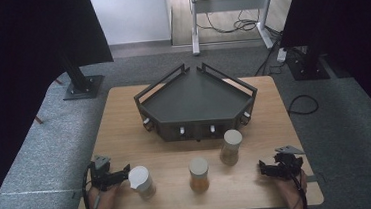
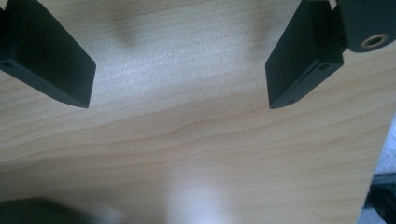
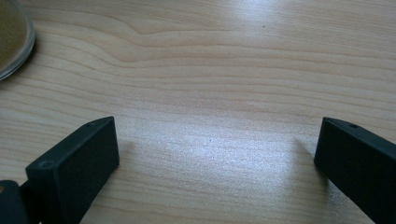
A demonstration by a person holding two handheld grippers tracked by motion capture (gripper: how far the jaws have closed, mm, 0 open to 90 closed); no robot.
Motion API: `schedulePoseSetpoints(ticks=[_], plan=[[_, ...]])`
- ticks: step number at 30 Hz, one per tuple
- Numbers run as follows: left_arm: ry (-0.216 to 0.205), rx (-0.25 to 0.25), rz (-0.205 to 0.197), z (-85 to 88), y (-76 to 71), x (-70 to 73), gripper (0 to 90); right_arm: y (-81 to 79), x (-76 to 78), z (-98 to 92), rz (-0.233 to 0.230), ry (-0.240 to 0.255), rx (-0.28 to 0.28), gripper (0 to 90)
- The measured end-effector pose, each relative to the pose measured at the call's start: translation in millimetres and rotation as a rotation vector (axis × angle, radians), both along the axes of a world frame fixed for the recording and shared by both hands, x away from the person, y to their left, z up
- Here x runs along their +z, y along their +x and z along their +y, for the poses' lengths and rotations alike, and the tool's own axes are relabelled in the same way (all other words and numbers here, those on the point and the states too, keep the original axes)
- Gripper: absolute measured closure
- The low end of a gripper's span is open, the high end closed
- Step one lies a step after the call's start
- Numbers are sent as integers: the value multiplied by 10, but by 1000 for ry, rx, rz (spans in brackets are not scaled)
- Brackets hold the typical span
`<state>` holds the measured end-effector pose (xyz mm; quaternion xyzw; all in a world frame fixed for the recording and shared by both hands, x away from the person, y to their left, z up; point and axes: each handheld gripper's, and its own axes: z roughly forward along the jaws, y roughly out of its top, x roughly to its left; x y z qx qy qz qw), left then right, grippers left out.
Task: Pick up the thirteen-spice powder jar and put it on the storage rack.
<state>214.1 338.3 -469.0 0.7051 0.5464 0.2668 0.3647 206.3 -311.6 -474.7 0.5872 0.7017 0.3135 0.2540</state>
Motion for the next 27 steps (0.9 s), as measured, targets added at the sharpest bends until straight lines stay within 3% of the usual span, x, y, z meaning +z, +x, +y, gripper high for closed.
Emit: schedulePoseSetpoints(ticks=[13,27], plan=[[-20,12,-92,39,-148,-20,83,0,0,-6,0,0,3,0],[-56,12,-163,98,-256,-21,83,0,0,-6,0,0,3,0]])
